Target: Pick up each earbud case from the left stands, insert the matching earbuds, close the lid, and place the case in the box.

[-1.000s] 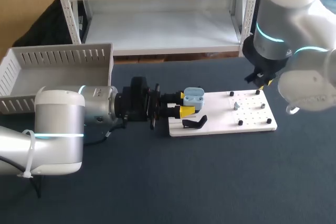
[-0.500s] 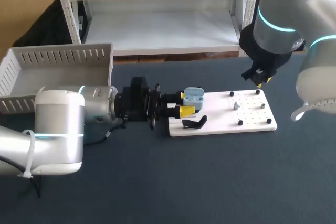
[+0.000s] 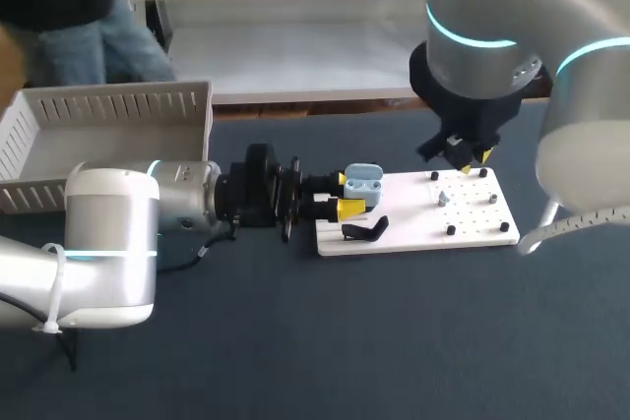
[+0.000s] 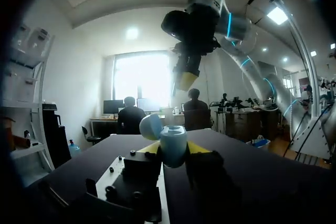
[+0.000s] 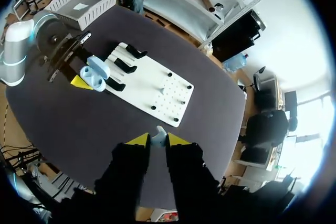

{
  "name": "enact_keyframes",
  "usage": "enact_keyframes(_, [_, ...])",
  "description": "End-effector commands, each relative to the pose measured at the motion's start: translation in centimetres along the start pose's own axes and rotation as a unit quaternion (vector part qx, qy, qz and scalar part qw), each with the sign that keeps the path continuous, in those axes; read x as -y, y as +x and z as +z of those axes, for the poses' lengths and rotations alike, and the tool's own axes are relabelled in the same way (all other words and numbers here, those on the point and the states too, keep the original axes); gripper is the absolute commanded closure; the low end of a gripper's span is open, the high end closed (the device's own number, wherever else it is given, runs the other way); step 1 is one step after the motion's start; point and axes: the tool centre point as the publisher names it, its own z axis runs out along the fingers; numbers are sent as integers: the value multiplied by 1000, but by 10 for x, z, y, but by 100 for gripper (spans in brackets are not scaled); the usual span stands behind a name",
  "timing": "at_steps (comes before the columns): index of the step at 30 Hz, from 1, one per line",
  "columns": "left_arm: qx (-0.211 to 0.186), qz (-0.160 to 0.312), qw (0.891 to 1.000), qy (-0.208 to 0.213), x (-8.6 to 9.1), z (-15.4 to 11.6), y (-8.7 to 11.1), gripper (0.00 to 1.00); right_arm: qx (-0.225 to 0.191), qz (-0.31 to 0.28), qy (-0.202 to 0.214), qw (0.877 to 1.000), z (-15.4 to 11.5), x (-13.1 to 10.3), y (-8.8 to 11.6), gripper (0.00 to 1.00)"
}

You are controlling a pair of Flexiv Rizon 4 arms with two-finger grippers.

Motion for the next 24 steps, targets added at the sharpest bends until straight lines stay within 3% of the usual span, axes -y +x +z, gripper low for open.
enact_keyframes(1, [1,1,1000,0,-1,0,1,100,2,1,1,1000,-2,0,3,100])
enact_keyframes(11, [1,1,1000,0,-1,0,1,100,2,1,1,1000,-2,0,3,100])
enact_keyframes(15, [1,1,1000,0,-1,0,1,100,-80,61,-28,994,-4,-14,-7,100])
enact_keyframes(18, [1,1,1000,0,-1,0,1,100,-98,125,-25,987,-6,-22,-15,100])
enact_keyframes(20, [1,1,1000,0,-1,0,1,100,-110,135,24,984,-7,-26,-17,100])
enact_keyframes(24, [1,1,1000,0,-1,0,1,100,-109,152,53,981,-5,-38,-22,100])
